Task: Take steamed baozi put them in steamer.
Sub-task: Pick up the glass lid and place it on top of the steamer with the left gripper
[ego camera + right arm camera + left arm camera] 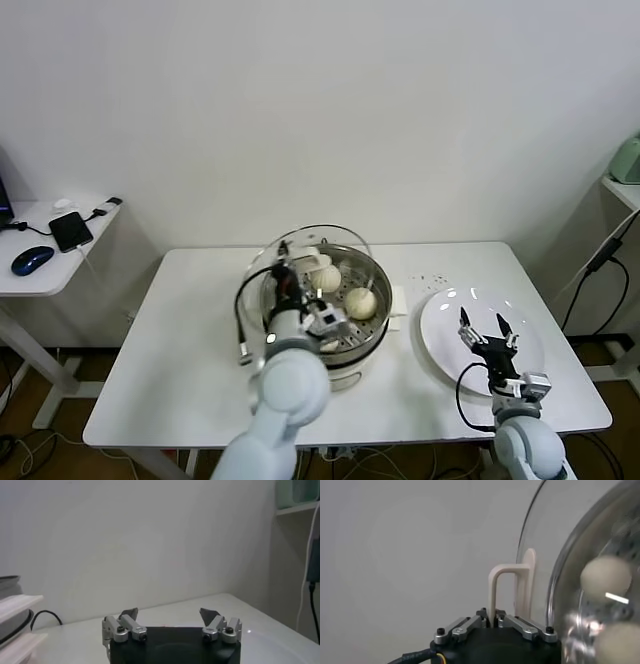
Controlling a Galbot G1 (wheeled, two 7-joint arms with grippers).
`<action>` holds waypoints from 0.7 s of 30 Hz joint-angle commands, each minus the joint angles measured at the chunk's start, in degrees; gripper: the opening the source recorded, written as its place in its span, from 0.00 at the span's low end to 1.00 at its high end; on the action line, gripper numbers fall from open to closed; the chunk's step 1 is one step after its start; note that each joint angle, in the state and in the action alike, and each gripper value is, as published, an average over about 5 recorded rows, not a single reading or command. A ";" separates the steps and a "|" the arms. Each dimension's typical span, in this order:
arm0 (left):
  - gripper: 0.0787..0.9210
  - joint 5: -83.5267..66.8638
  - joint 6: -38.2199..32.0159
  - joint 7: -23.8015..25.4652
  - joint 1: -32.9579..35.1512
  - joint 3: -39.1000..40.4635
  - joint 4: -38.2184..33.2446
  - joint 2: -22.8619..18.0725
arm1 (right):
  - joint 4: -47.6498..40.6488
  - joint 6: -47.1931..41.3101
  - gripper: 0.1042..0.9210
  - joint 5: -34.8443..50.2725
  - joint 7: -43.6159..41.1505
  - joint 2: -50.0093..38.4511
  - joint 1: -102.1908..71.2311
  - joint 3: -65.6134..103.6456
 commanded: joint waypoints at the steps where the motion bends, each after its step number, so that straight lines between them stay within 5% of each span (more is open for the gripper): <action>1: 0.10 -3.12 1.45 -4.31 -4.05 8.67 6.59 -1.54 | -0.53 0.11 0.88 -0.22 0.02 0.37 0.19 0.19; 21: 0.10 9.65 0.19 -3.79 -1.18 5.02 11.18 -3.05 | -1.07 0.39 0.88 -0.12 -0.02 0.31 0.76 -0.01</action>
